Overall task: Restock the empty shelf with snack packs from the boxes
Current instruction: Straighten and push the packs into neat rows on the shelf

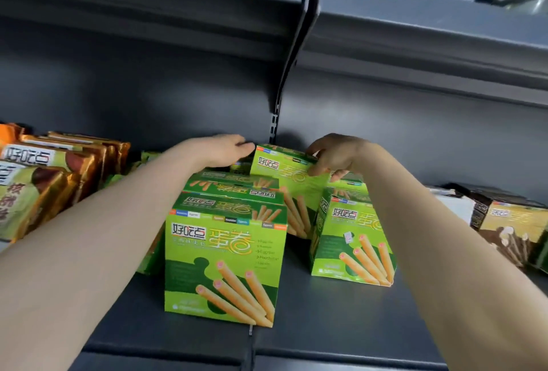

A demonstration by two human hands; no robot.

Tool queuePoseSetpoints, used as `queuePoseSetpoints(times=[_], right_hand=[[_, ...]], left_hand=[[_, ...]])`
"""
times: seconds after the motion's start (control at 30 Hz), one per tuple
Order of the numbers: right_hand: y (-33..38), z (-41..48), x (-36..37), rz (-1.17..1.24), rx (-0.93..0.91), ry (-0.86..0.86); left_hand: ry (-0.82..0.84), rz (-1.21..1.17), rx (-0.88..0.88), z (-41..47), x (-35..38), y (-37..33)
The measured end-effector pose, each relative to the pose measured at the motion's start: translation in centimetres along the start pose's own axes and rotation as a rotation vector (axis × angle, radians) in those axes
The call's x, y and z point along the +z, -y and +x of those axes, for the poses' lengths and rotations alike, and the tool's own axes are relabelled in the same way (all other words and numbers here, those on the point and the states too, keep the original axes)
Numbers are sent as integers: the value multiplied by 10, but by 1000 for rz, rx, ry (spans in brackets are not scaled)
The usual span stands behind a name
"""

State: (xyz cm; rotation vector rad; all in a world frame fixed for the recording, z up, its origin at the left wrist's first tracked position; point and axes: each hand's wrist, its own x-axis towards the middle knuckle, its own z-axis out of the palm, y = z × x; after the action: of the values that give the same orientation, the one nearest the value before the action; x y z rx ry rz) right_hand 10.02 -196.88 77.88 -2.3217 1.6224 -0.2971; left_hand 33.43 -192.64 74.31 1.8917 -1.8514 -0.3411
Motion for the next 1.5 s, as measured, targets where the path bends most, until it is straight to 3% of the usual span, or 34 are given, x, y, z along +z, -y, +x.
queuePoseSetpoints(times=[0.1,0.33,0.47,0.67,0.9,1.13,1.17,1.2,1.23,1.3,1.37,1.5], right_hand=[[18,16,18,20,-88,-63],[21,39,45,-168,-151,-67],[22,50,44,-200,-102,-260],[29,22,44,31,-57,-272],[46,-20,56,384,112,9],[34,-23,63,568,20,-198],[37,-28,62,472,27,-170],[35,-30,69,226,0,-209],[34,-32,71,229,-13,-194],[34,-35,73,511,-53,-212],[36,-43,75,468,-69,-329],[43,-77,73,417,-89,-191]], left_hand=[[107,18,-71,-1,-3,3],[109,25,-136,-2,2,14],[102,-31,-145,-10,-3,13],[32,-3,-180,-35,-16,33],[-66,94,-136,-53,-12,42],[-164,-141,-109,-46,8,32],[-158,-146,-116,-45,10,31],[-151,-159,-119,-45,11,30],[-137,-186,-113,-47,11,30],[-117,-261,-59,-57,9,31],[-127,-330,-11,-71,3,34],[-137,-153,-1,-102,-4,41]])
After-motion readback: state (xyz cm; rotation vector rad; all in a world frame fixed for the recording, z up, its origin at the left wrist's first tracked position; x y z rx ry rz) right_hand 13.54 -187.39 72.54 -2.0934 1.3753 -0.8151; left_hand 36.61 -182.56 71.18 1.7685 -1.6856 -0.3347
